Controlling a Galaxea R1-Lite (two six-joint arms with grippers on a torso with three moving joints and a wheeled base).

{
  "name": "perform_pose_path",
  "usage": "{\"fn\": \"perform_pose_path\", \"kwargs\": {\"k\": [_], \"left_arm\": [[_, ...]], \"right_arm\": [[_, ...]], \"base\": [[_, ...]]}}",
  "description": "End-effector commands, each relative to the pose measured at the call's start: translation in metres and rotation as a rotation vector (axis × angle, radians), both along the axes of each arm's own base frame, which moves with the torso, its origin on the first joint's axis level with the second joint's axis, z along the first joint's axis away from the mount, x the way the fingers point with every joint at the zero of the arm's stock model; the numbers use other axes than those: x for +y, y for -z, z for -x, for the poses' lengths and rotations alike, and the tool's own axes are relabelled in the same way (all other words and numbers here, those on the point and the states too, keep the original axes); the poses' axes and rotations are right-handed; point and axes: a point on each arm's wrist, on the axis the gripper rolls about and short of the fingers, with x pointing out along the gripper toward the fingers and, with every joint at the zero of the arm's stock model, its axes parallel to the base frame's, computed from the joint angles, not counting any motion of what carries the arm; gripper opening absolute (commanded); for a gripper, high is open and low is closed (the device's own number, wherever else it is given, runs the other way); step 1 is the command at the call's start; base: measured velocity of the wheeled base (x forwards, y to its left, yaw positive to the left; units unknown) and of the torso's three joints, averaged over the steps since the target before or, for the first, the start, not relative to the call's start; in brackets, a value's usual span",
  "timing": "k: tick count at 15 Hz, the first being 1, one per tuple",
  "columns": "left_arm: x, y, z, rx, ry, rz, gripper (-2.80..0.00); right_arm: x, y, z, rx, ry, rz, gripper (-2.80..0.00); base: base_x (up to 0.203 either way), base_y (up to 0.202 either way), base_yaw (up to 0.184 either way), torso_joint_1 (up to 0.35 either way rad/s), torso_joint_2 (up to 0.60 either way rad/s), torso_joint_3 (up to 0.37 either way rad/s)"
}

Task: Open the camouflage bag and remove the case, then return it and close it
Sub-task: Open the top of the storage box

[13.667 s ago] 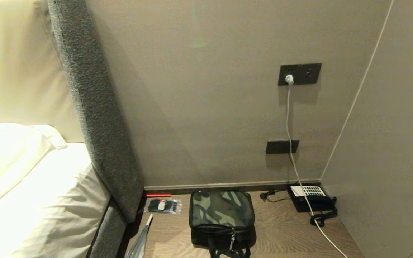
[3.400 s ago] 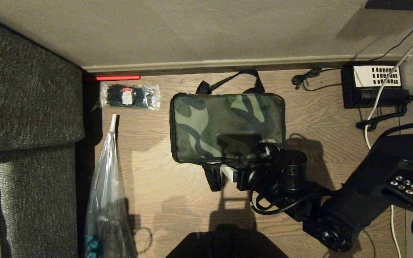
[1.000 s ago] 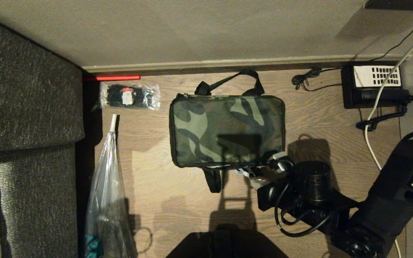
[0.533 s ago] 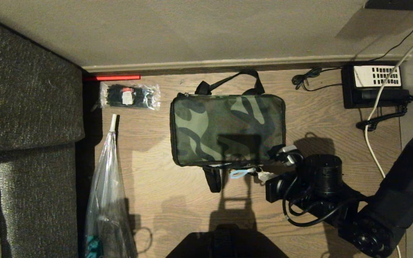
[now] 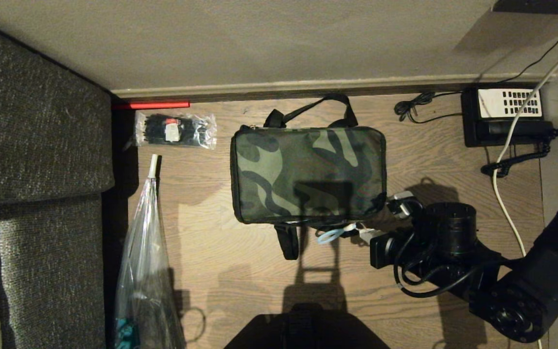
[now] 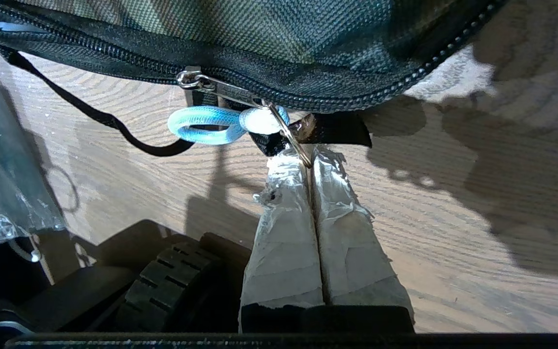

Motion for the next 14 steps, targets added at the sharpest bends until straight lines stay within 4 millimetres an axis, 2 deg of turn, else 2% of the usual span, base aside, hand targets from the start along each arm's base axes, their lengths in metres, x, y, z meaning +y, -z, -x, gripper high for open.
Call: {"fn": "perform_pose_path", "kwargs": {"k": [1,5,12,14], "left_arm": [[0.000,0.001,0.000,0.003,-0.001,0.001,-2.80],[0.000,0.001,0.000,0.003,-0.001,0.001,-2.80],[0.000,0.001,0.000,0.003,-0.001,0.001,-2.80],[0.000,0.001,0.000,0.003,-0.001,0.001,-2.80]], "right_arm": [[-0.009,-0.011,0.001,-0.020,-0.016,-0.026,-2.80],[-0.020,-0.018,0.002,-0.022,-0.033,-0.044,-2.80],[-0.036,-0.019,0.002,-0.018,-0.044,-0.036,-2.80],[-0.046,-0.020,0.001,-0.023,-0.050,-0.022,-2.80]], "base": [[0.000,0.000,0.000,0.000,0.00,0.000],[0.000,0.000,0.000,0.000,0.00,0.000],[0.000,0.000,0.000,0.000,0.00,0.000],[0.000,0.000,0.000,0.000,0.00,0.000]]}}
